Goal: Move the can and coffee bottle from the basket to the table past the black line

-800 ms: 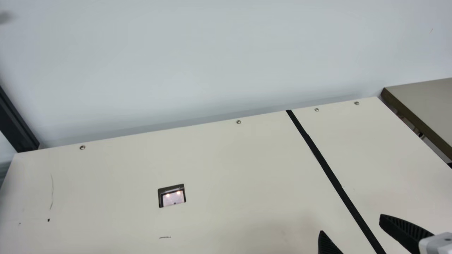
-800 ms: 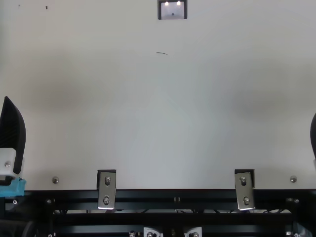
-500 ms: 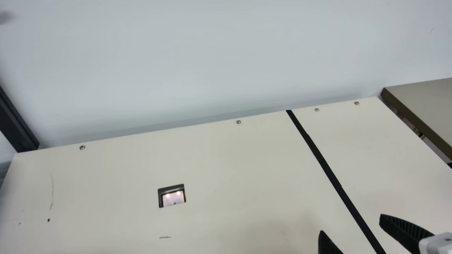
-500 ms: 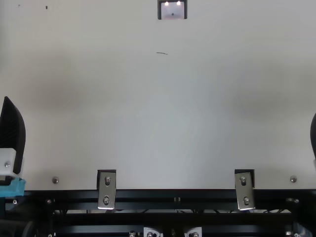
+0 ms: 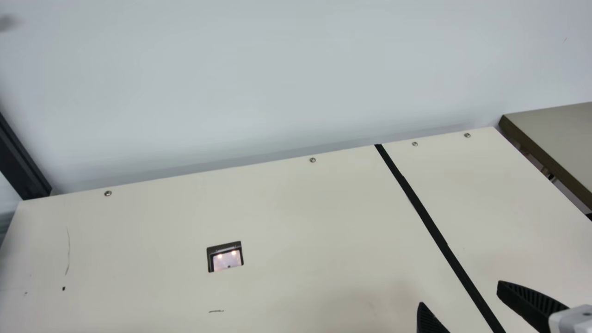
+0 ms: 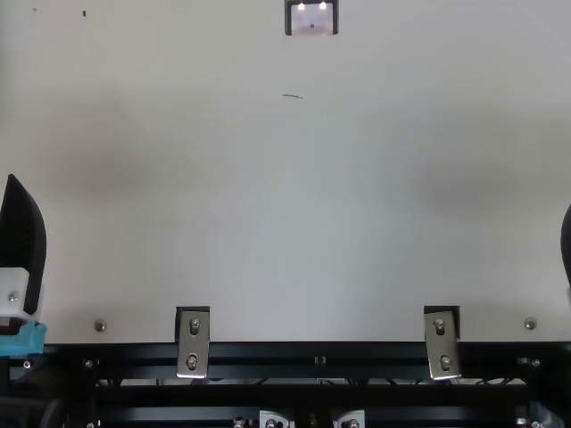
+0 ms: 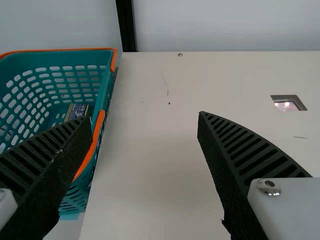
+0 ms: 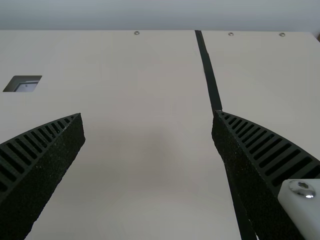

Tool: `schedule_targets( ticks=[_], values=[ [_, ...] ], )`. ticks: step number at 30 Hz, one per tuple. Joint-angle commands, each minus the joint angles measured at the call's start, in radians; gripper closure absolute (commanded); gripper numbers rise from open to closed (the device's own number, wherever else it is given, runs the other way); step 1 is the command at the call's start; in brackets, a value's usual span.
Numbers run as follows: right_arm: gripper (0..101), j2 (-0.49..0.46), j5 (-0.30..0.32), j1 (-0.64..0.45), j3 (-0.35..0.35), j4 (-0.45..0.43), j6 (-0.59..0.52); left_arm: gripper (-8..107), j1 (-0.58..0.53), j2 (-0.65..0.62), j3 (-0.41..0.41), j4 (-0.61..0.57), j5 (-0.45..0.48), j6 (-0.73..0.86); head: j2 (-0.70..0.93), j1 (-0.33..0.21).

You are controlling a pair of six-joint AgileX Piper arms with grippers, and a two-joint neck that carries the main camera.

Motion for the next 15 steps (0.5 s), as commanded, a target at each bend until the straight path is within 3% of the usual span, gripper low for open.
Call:
schedule_targets(
  ticks=[1,7,15],
  values=[
    [0,0.007,0.002,-0.003,-0.015,0.002,0.008,9,0.0,0.0,0.0,0.0,0.0,0.0,0.008,-0.032],
    [0,0.048,0.04,0.0,-0.135,0.004,0.032,9,0.0,0.0,0.0,0.0,0.0,0.0,0.008,-0.032],
    [0,0.107,0.167,0.02,-0.342,0.029,0.082,9,0.0,0.0,0.0,0.0,0.0,0.0,0.008,-0.032]
  ],
)
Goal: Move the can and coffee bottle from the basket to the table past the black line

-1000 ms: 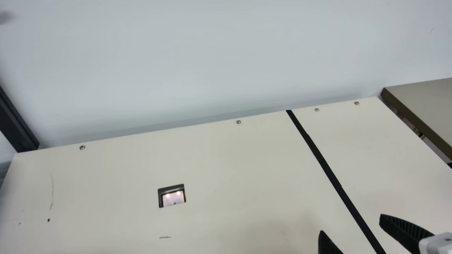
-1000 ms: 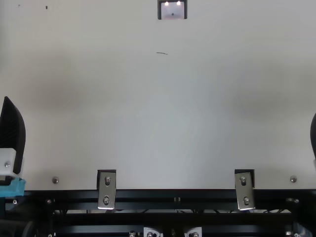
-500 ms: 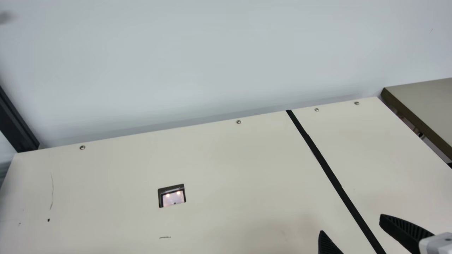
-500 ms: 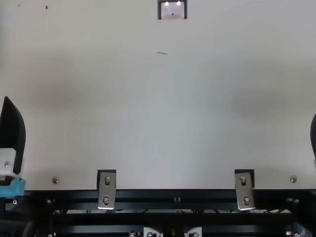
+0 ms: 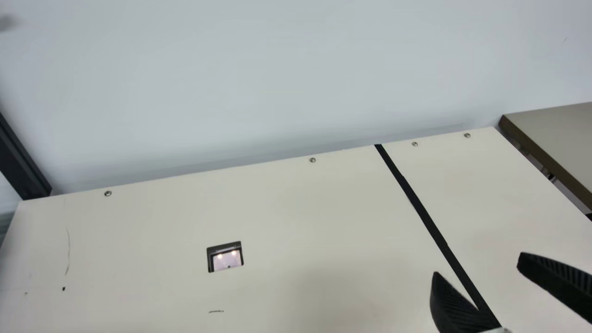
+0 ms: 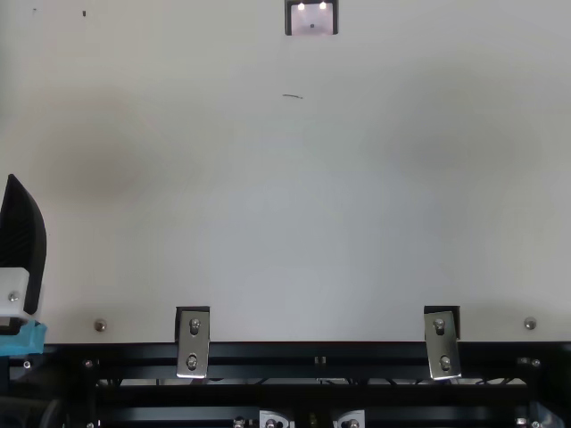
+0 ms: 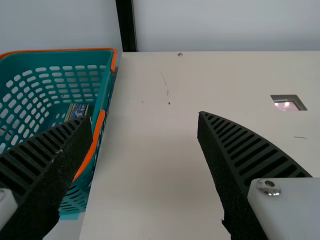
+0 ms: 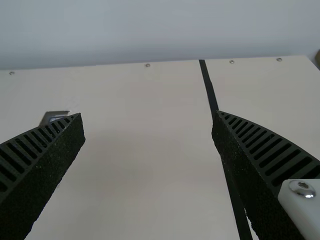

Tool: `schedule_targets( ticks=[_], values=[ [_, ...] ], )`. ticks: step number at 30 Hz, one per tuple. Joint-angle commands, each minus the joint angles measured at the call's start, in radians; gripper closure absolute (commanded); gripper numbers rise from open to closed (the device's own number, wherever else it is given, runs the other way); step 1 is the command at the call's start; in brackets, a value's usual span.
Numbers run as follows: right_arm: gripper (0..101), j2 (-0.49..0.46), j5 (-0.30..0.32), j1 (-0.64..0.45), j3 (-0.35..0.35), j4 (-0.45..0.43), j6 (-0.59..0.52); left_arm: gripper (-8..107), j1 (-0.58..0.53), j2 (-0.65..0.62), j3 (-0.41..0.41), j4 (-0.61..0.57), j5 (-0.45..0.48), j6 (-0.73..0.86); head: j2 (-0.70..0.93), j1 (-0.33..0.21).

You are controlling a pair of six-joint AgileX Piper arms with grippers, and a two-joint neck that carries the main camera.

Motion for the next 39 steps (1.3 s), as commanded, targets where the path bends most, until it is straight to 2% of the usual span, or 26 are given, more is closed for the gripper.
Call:
schedule_targets(
  ticks=[1,11,20,24,31,32,39],
  values=[
    [0,0.016,0.051,0.006,-0.089,0.013,0.017,9,0.0,0.0,0.0,0.0,0.0,0.0,0.008,-0.027],
    [0,0.088,0.245,0.063,-0.307,0.123,0.163,9,0.0,0.0,0.0,0.0,0.0,0.0,0.008,-0.027],
    [0,0.127,0.363,0.13,-0.413,0.246,0.353,9,0.0,0.0,0.0,0.0,0.0,0.0,0.008,-0.027],
    [0,0.127,0.376,0.164,-0.424,0.308,0.442,9,0.0,0.0,0.0,0.0,0.0,0.0,0.008,-0.027],
    [0,0.111,0.361,0.224,-0.419,0.389,0.551,9,0.0,0.0,0.0,0.0,0.0,0.0,0.008,-0.027],
    [0,0.115,0.365,0.215,-0.423,0.382,0.529,9,0.0,0.0,0.0,0.0,0.0,0.0,0.008,-0.027],
    [0,0.113,0.364,0.226,-0.423,0.391,0.553,9,0.0,0.0,0.0,0.0,0.0,0.0,0.008,-0.027]
  ],
)
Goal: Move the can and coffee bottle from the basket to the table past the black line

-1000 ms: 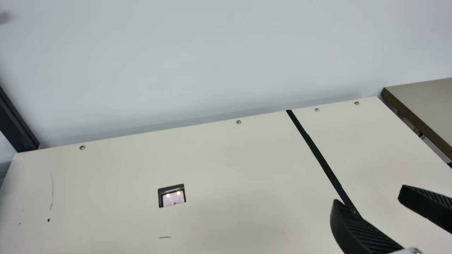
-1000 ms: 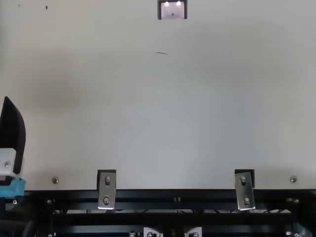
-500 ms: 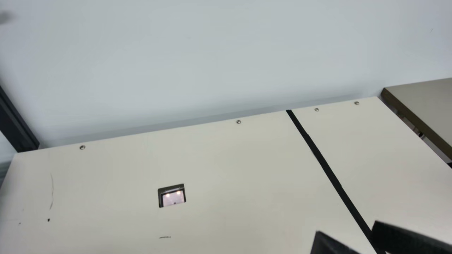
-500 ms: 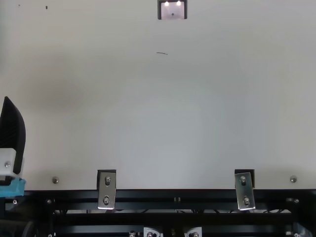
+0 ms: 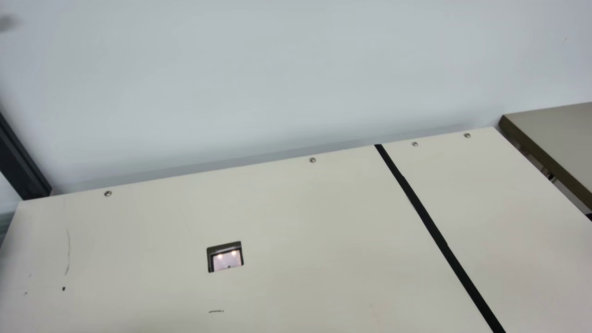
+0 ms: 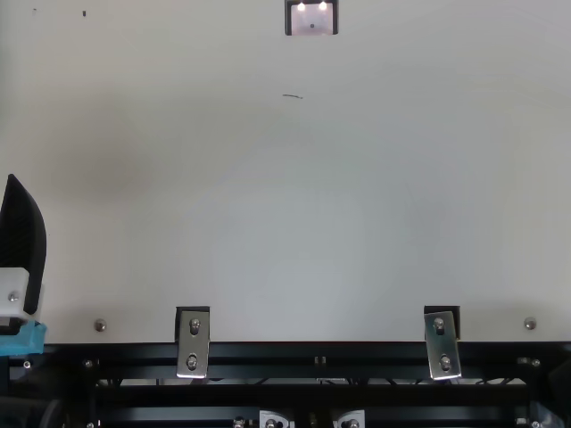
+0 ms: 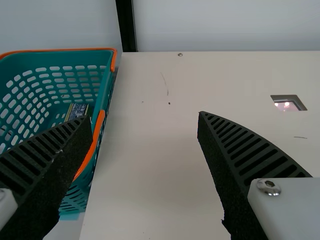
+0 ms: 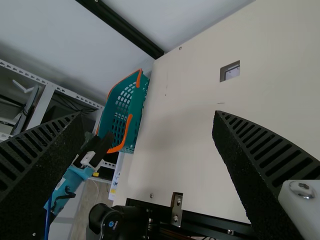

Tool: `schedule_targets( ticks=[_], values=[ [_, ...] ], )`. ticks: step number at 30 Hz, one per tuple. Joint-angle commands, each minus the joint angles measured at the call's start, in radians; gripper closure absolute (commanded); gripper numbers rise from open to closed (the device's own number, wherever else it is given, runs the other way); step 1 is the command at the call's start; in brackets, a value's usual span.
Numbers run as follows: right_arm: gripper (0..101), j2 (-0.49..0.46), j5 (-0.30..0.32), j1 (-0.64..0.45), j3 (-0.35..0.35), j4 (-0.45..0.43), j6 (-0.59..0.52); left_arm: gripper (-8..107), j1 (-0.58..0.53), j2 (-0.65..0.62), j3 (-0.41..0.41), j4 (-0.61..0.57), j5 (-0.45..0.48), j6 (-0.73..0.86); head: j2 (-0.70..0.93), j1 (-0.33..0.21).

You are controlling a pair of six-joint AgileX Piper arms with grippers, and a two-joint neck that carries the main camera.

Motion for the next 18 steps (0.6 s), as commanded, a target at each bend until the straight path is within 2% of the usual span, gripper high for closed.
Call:
schedule_targets(
  ticks=[1,8,12,18],
  values=[
    [0,0.0,0.0,0.0,0.0,0.0,0.0,9,0.0,0.0,0.0,0.0,0.0,0.0,0.008,-0.027],
    [0,0.001,0.006,-0.01,0.003,0.015,-0.009,9,0.0,0.0,0.0,0.0,0.0,0.0,0.008,-0.027],
    [0,0.004,0.05,-0.005,0.013,0.048,-0.019,9,0.0,0.0,0.0,0.0,0.0,0.0,0.008,-0.027],
    [0,0.005,0.053,-0.001,0.02,0.047,-0.02,9,0.0,0.0,0.0,0.0,0.0,0.0,0.008,-0.027]
  ],
)
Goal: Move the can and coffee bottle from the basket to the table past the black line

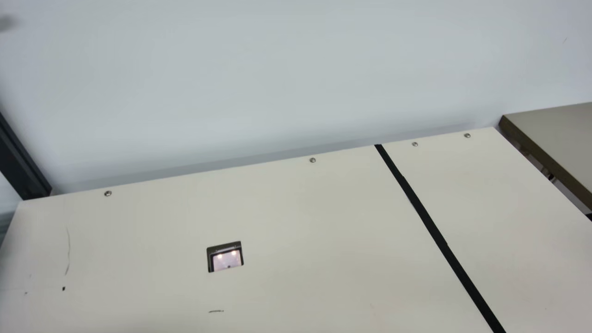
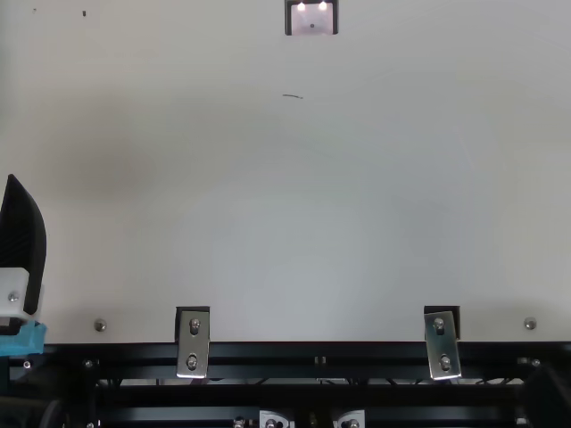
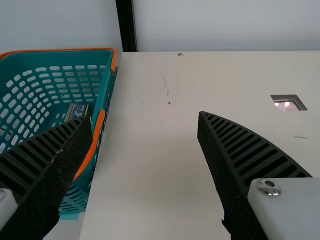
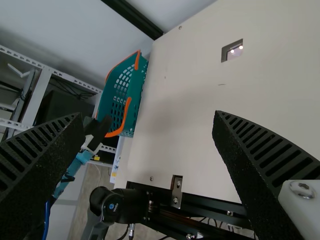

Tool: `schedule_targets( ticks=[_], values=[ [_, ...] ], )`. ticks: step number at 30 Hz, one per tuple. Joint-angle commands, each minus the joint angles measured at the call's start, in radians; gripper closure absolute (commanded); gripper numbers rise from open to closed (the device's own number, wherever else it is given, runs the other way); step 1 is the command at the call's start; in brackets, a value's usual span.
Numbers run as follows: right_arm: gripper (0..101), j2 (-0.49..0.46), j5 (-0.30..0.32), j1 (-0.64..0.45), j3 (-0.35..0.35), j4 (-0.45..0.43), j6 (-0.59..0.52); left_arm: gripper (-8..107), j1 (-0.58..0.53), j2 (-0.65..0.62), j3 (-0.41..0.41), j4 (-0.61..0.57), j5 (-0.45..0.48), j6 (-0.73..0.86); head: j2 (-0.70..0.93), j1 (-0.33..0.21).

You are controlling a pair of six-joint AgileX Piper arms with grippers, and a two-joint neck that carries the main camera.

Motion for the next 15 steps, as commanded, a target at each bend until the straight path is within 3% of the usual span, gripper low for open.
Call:
schedule_targets(
  ticks=[1,15],
  values=[
    [0,0.0,0.0,0.0,0.0,0.0,0.0,9,0.0,0.0,0.0,0.0,0.0,0.0,0.008,-0.027],
    [0,0.0,0.001,0.0,0.0,0.0,0.0,9,0.0,0.0,0.0,0.0,0.0,0.0,0.062,-0.007]
  ],
)
